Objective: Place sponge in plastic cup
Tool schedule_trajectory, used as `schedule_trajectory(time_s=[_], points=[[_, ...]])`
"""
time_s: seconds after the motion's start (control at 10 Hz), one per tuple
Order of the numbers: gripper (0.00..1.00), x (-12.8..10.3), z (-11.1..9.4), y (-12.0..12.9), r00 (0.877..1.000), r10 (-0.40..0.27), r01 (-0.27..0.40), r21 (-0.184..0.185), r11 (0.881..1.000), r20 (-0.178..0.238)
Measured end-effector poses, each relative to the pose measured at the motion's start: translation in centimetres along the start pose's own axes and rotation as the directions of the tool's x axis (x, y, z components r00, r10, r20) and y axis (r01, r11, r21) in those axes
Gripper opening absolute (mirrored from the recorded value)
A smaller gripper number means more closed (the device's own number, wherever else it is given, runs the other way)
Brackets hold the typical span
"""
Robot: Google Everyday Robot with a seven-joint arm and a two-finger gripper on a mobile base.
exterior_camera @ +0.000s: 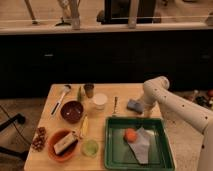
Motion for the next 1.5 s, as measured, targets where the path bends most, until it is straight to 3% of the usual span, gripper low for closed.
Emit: schedule_trajectory(time_s=[0.4, 0.6, 1.1, 1.5], points=[[0.80, -0.7, -0.6, -0.8, 0.995, 0.092, -0.092, -0.008, 0.996, -0.032], [0.80, -1.1, -0.3, -1.4, 0.992, 0.126, -0.127, -0.015, 0.992, -0.029], [0.80, -1.2, 1.2, -2.3, 0.974, 0.213, -0.211, -0.031, 0.977, 0.079], [0.80, -0.7, 0.7, -3.4, 0.963, 0.245, -0.245, -0.015, 0.969, 0.109]])
